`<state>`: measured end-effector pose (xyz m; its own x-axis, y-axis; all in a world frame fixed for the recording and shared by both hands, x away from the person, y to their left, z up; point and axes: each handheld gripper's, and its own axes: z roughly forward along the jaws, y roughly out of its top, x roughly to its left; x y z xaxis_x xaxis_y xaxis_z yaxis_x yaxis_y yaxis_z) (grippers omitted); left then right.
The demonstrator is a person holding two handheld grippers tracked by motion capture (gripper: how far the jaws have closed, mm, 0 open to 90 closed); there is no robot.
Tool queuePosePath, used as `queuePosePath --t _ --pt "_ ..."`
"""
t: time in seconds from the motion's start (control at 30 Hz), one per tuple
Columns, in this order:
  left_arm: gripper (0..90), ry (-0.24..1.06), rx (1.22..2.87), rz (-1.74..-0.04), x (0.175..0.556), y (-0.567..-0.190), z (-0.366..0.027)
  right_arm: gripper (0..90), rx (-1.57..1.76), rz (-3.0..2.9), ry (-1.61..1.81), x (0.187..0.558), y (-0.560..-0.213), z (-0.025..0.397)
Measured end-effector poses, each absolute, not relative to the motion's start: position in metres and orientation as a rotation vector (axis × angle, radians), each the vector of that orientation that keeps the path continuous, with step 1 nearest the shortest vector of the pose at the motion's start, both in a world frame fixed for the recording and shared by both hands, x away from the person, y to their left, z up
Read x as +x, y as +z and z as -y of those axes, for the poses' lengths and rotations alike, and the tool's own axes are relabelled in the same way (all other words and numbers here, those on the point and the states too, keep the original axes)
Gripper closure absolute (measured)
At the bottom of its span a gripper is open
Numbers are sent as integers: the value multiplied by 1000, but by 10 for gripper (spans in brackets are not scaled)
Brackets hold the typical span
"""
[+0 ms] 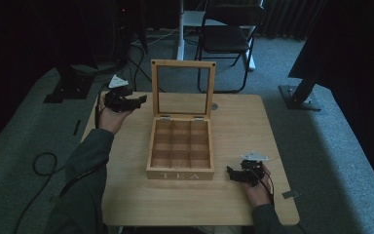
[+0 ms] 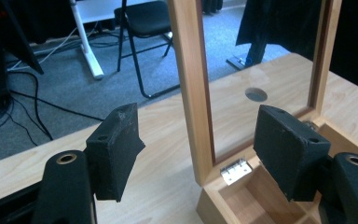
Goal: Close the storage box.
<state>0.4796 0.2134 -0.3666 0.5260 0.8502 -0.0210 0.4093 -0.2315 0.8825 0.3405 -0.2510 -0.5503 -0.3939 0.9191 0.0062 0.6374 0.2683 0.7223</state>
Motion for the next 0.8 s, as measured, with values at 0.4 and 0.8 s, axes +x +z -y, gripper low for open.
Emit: queuePosePath --t 0.4,0.8 --pt "332 603 1836 -1073 497 -366 -208 119 1407 -2129 914 341 -550 251" --pt "336 587 1818 -1092 519 -364 -199 119 1407 -2129 913 341 -550 251"
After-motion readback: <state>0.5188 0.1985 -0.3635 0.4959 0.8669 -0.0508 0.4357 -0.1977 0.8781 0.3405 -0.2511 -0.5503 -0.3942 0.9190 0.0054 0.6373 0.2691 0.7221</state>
